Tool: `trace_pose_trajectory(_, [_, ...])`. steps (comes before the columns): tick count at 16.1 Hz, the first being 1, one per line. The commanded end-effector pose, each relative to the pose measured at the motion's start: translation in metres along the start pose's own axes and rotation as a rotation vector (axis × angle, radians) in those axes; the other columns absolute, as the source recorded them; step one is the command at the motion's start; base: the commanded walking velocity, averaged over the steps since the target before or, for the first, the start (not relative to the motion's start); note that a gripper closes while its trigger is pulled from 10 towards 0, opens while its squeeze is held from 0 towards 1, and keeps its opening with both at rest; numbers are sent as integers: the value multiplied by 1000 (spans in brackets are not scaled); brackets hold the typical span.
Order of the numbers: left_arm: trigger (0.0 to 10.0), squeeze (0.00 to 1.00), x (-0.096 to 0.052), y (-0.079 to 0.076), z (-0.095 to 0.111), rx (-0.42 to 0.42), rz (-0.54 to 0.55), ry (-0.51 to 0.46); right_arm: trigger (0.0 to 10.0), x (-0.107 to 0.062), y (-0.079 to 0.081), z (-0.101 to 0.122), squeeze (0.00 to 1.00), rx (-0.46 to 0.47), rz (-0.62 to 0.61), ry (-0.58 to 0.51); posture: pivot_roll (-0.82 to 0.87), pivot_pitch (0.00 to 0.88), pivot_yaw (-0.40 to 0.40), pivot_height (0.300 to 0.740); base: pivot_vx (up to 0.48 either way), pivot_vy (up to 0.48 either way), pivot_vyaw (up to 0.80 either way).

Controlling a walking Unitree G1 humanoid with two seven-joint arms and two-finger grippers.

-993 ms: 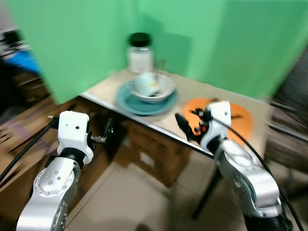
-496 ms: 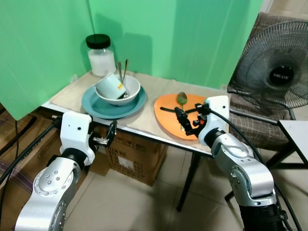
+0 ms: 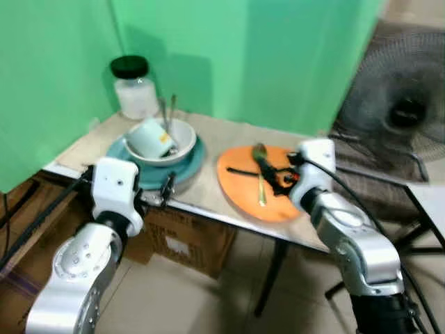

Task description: Setting the table

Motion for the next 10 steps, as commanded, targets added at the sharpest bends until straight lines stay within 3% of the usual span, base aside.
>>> trace_pose_trajectory(1, [10000,0,-3,6,1,15,15,3,10000,3,14,1,0,2,40,0,29,0,17,740,296,0,0])
trace_pose_trajectory(4, [10000,0,-5,3,2,13,13,-2,10000,2,14,0,0,8,37,3,30,0,23,740,194,0,0])
trace_pose_trajectory(8, [10000,0,-12,-15,1,61,-117,7,10000,5,11,-5,0,1,27,61,30,0,21,740,0,0,0])
trace_pose_trajectory(9, [10000,0,-12,-18,2,57,-148,2,10000,8,9,-12,792,-14,24,108,30,0,21,740,0,0,0])
trace_pose_trajectory(10, [10000,0,-13,-20,4,56,-185,-7,10000,14,2,-20,1000,-52,-10,160,30,0,21,740,0,0,0])
Point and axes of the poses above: a point about 5 cm out from each wrist's last joint towards the gripper, its own x axis pointing out of the wrist towards the gripper, its own z axis along the axis of the wrist's last joint, y = z × x, the point moved 6 cm from there along x, pointing out of the wrist towards the gripper, and after that the axes turned 12 degrees about x, right-handed, at the moved point
